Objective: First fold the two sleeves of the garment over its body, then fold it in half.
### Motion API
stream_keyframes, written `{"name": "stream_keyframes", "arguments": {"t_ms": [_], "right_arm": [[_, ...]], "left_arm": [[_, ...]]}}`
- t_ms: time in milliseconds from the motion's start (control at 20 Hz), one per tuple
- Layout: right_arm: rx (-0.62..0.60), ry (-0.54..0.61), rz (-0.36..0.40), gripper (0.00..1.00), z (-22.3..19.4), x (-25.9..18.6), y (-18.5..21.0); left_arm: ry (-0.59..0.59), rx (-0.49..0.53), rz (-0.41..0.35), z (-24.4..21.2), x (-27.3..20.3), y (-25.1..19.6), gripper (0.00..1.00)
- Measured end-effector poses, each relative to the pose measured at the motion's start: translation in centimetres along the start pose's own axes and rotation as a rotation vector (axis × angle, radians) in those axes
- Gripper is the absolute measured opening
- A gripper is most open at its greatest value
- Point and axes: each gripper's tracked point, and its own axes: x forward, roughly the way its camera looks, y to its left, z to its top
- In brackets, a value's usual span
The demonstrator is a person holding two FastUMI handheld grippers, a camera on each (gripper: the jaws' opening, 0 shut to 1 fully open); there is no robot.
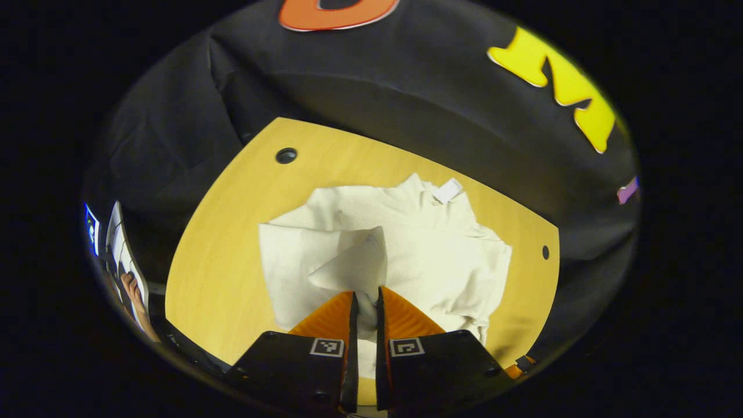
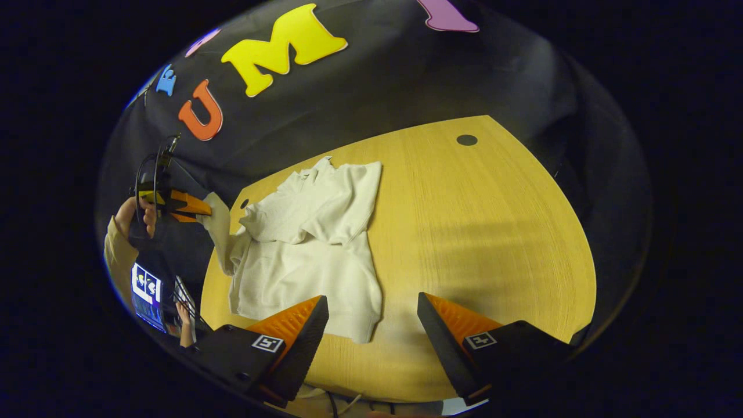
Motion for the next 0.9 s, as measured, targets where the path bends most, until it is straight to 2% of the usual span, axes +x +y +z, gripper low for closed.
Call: {"name": "stream_keyframes", "arguments": {"t_ms": [50, 200, 350, 400, 550, 650, 700, 750, 800, 850, 900], "right_arm": [[0.001, -0.004, -0.007, 0.97, 0.1, 0.0, -0.8], [0.019, 0.004, -0.026, 0.97, -0.3, -0.2, -3.0], [0.046, 0.025, -0.050, 0.97, -0.9, 0.0, -5.3], [0.055, 0.031, -0.059, 0.94, -1.1, 0.2, -5.9], [0.050, 0.050, -0.081, 0.97, -2.1, 0.4, -7.2], [0.054, 0.060, -0.090, 0.97, -2.7, 0.1, -7.9], [0.056, 0.063, -0.096, 0.97, -2.9, 0.0, -8.2], [0.059, 0.064, -0.102, 0.97, -3.1, 0.0, -8.5], [0.065, 0.067, -0.102, 0.97, -3.2, -0.1, -8.7], [0.072, 0.070, -0.103, 0.94, -3.3, -0.1, -8.8], [0.078, 0.073, -0.105, 0.97, -3.4, -0.1, -9.0]], "left_arm": [[0.004, 0.034, -0.012, -0.1, 0.8, -2.4, 0.14], [0.023, 0.085, -0.088, -0.7, 3.0, -10.1, 0.15], [0.063, 0.154, -0.127, -2.7, 6.0, -17.6, 0.14], [0.074, 0.164, -0.134, -3.2, 6.7, -19.2, 0.14], [0.113, 0.196, -0.157, -4.8, 8.7, -23.9, 0.15], [0.147, 0.214, -0.145, -5.8, 10.1, -26.2, 0.17], [0.159, 0.210, -0.157, -6.2, 10.2, -27.3, 0.21], [0.166, 0.211, -0.154, -6.3, 10.1, -28.0, 0.30], [0.166, 0.214, -0.152, -6.4, 10.0, -28.7, 0.45], [0.162, 0.220, -0.159, -7.0, 10.2, -28.3, 0.42], [0.153, 0.224, -0.163, -6.4, 10.1, -28.6, 0.61]]}}
